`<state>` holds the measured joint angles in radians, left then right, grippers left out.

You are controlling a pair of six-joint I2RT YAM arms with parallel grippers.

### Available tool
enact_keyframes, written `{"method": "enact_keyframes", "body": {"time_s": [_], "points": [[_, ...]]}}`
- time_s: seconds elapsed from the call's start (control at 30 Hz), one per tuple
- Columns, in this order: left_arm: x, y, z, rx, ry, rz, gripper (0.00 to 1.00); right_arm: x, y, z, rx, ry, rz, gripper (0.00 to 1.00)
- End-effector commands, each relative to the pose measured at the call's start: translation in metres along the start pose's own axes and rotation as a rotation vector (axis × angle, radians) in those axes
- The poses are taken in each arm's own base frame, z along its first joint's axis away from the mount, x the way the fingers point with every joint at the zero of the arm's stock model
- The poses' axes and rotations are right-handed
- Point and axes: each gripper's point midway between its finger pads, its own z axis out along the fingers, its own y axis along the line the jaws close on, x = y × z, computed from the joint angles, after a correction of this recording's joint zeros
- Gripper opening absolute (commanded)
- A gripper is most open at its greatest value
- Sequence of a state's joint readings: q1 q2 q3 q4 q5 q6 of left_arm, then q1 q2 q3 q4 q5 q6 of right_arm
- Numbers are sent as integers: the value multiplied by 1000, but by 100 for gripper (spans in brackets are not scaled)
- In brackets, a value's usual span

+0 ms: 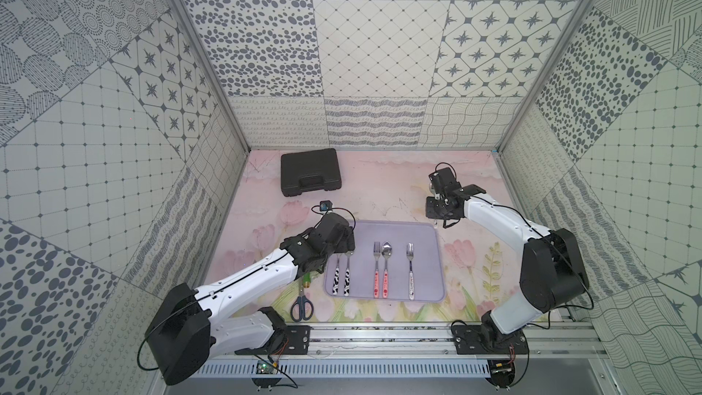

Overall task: Set the spoon and fork side by side
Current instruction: Pick up the spoon from the center of the board, then place the spoon on the tray.

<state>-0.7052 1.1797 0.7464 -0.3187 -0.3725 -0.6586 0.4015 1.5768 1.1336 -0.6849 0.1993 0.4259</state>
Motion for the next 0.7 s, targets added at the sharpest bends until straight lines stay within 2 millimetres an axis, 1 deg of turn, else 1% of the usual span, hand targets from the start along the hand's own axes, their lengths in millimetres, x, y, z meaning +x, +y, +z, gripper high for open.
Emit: {"method": "enact_keyframes", "body": {"time_s": [0.0, 0.33, 0.43, 0.67], "points": [[-8, 1, -4, 2, -39, -6, 91, 17, 6, -12, -21, -13, 21, 4], [-10, 4, -8, -1, -53, -13, 91, 84, 30, -31, -92, 18, 13, 4], [-10, 6, -8, -7, -60, -13, 91, 104, 33, -32, -107, 38, 16, 4], [-10, 9, -9, -18, -67, -12, 91, 142, 32, -31, -119, 84, 27, 4]]}}
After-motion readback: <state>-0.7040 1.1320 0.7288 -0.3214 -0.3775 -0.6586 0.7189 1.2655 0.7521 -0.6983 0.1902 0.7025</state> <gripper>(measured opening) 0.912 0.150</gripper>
